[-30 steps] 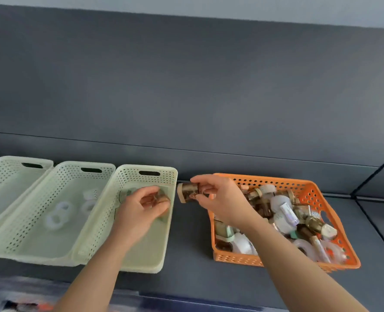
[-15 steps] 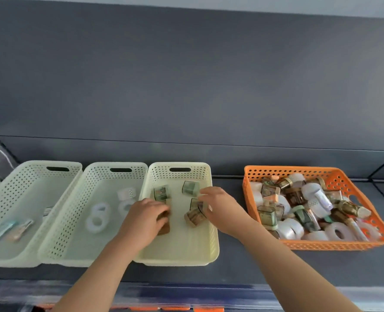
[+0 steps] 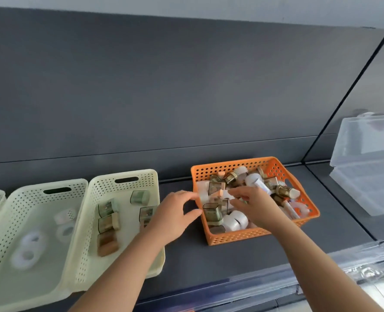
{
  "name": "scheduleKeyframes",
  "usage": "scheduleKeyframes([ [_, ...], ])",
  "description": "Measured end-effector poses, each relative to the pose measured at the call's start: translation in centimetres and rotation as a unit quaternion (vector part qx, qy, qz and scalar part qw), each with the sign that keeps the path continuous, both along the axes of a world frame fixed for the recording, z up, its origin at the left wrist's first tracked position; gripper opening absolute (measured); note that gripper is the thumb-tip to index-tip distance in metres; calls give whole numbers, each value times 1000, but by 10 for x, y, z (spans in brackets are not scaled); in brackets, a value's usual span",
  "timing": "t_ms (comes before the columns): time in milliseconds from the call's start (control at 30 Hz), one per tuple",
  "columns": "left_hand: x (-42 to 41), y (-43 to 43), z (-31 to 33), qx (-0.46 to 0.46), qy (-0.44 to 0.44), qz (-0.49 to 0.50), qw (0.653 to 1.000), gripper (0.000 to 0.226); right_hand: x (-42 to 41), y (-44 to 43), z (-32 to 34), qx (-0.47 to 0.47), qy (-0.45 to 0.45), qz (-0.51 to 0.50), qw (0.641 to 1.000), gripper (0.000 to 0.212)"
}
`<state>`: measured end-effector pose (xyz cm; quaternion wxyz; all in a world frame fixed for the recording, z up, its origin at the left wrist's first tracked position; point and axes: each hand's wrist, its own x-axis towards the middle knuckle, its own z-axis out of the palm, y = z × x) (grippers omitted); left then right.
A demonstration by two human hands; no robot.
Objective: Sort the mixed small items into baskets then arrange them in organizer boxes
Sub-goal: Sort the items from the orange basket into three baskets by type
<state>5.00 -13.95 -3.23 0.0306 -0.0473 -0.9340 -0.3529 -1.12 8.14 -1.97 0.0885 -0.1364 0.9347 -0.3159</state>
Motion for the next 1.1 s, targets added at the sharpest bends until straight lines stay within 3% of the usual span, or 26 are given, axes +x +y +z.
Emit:
scheduleKeyframes([
  [233, -23, 39, -6, -85, -74, 10, 994, 53, -19, 20, -12, -3, -30, 77, 997, 33],
  [433, -11, 45, -3, -32, -13, 54, 998, 38, -33, 12, -19, 23, 21, 151, 988, 38],
  [600, 9, 42, -1, 47, 39, 166, 984, 24, -34, 9, -21, 53, 68, 184, 979, 21],
  [867, 47, 25, -5, 96, 77, 280, 952, 23, -25, 5, -12, -111, 55, 144, 982, 29],
  [967, 66, -3, -6, 67, 64, 310, 946, 24, -13, -18, -1, -164, 49, 177, 969, 26],
  [1100, 90, -47, -13, 10, 34, 329, 944, 33, 7, -64, -3, -156, 44, 233, 959, 32],
])
